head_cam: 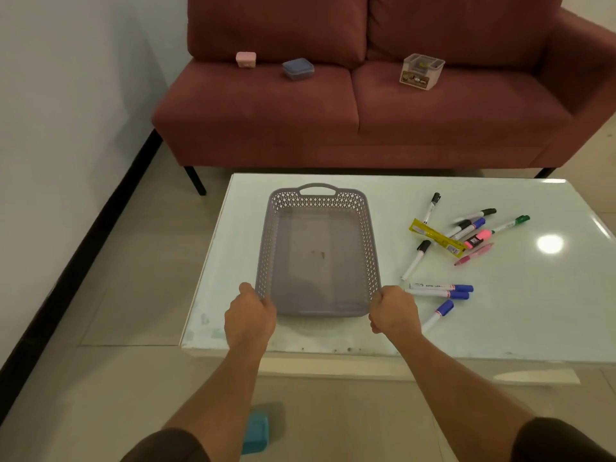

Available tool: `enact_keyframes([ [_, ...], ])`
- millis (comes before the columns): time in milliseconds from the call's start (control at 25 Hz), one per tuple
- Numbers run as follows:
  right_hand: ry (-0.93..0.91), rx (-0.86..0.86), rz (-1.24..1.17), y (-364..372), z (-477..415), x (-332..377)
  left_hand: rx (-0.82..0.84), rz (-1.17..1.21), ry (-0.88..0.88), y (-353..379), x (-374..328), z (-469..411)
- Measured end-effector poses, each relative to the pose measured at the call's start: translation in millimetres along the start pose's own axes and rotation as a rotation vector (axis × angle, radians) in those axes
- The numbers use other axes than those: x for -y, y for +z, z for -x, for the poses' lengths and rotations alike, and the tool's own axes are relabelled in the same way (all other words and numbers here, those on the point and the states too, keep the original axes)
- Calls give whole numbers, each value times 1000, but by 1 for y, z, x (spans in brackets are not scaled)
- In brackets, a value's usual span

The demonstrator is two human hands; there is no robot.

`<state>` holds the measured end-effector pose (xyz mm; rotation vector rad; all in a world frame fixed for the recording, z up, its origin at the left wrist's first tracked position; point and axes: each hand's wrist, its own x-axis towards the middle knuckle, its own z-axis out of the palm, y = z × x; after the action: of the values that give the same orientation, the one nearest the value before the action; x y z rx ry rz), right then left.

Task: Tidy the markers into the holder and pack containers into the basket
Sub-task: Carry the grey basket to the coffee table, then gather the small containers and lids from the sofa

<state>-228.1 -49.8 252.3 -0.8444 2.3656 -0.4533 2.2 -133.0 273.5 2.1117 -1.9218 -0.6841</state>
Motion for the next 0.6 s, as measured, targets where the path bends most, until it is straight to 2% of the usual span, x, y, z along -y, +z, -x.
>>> enact_keyframes([
  [280, 27, -7, -46, -1, 7, 3, -28, -26, -9, 2, 10, 3],
  [400, 18, -79, 90, -19, 22, 14, -104, -71, -1, -18, -1, 5],
  [480, -32, -172, 147, -45, 36, 38, -176, -61, 76, -48, -27, 3],
  [600, -209, -228, 72, -107, 55, 109, -217, -44, 261, -120, -89, -4],
])
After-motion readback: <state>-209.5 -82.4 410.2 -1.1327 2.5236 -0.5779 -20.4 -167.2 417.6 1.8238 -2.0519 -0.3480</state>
